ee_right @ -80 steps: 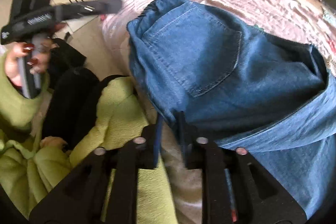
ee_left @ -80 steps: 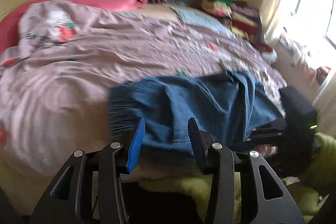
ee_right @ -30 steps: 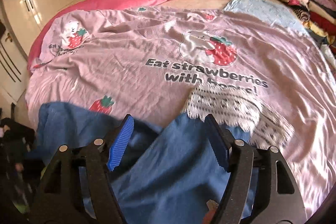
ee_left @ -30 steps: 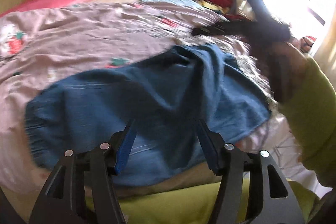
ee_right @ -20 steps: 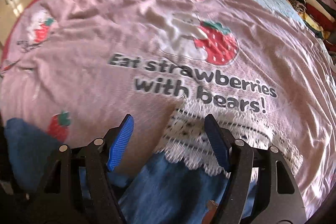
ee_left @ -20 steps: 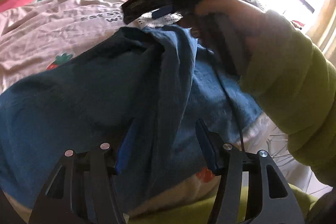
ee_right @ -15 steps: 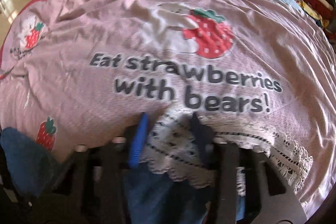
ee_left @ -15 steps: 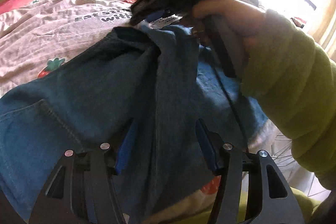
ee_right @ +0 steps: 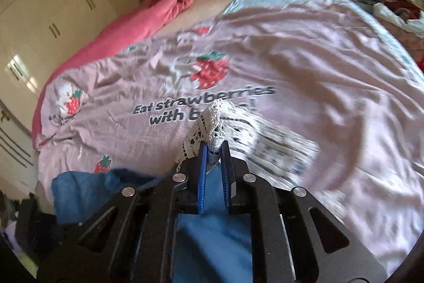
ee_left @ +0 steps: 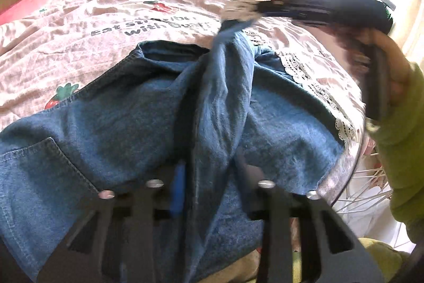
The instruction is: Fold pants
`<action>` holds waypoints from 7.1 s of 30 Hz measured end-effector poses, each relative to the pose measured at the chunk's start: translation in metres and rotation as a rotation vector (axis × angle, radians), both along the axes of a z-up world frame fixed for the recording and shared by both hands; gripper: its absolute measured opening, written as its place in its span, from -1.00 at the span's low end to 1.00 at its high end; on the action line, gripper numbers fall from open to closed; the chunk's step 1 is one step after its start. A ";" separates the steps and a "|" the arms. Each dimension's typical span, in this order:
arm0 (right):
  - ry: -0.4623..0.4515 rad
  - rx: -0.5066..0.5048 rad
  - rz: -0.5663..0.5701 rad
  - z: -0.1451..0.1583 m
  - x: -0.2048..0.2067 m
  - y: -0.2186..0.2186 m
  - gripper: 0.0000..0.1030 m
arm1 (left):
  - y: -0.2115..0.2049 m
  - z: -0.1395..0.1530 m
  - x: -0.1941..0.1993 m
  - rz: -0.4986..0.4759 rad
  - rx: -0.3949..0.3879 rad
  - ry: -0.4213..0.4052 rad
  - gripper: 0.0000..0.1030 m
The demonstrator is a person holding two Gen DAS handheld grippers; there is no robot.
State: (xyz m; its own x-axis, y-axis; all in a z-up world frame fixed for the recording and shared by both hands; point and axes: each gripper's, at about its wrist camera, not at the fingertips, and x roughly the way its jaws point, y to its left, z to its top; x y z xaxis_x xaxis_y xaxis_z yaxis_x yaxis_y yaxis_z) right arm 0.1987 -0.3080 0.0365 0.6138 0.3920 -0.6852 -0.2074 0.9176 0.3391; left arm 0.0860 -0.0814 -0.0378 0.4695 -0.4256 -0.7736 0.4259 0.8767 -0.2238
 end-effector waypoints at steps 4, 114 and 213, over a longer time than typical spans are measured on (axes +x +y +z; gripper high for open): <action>-0.010 0.019 -0.055 0.014 -0.035 -0.031 -0.89 | 0.000 0.004 -0.002 -0.014 0.017 -0.027 -0.89; 0.070 -0.191 0.060 -0.058 0.013 -0.066 -0.58 | 0.019 -0.006 0.124 0.181 0.109 -0.067 -0.43; 0.094 0.085 0.011 -0.076 -0.106 -0.074 -0.59 | -0.176 -0.012 0.171 -0.356 0.008 0.079 -0.61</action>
